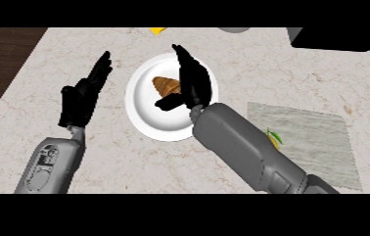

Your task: Pick the croissant from the placemat and place it in the plate

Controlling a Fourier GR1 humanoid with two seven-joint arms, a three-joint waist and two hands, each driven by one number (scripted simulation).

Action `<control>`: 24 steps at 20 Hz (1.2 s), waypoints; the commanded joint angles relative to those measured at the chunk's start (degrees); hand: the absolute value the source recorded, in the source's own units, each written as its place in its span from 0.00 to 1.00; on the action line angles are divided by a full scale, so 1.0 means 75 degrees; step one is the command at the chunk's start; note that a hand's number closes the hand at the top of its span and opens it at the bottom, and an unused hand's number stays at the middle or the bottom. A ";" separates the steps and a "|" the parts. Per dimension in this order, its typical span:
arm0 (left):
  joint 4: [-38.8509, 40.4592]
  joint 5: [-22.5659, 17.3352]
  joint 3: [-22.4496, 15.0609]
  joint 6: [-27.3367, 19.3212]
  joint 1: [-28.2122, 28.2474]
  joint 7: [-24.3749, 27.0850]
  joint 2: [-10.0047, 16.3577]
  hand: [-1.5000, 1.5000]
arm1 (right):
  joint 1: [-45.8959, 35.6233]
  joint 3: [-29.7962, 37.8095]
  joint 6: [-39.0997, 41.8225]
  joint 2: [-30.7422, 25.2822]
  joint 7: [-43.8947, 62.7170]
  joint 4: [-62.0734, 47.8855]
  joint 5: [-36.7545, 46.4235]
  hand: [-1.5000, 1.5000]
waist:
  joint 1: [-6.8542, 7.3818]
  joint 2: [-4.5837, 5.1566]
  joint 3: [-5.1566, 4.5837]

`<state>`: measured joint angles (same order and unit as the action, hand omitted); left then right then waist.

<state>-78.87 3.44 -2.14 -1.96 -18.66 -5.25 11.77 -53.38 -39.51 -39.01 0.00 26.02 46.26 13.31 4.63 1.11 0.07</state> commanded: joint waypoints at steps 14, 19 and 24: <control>-0.0431 0.0098 0.0324 -0.0060 0.0747 -0.0083 0.0068 0.50 | 0.2492 0.1839 -0.0810 -0.1377 -0.1382 0.2976 -0.0986 0.00 | -0.0657 -0.0171 -0.0009; -0.0404 0.0107 0.0375 -0.0170 0.0591 -0.0097 -0.0099 0.50 | 0.4111 0.2234 0.0440 -0.2562 -0.2121 0.4339 -0.1656 0.00 | -0.0700 -0.0164 -0.0008; -0.0291 0.0100 0.0582 0.0106 0.0369 -0.0267 0.0080 0.50 | 0.4664 0.3137 0.1100 -0.2664 -0.2937 0.4178 -0.1827 0.00 | -0.0638 -0.0150 -0.0008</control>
<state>-81.51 4.83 0.52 -2.81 -14.94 -6.71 11.05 -22.52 -20.14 -34.83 -17.96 7.51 76.21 1.18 -0.30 -0.07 0.01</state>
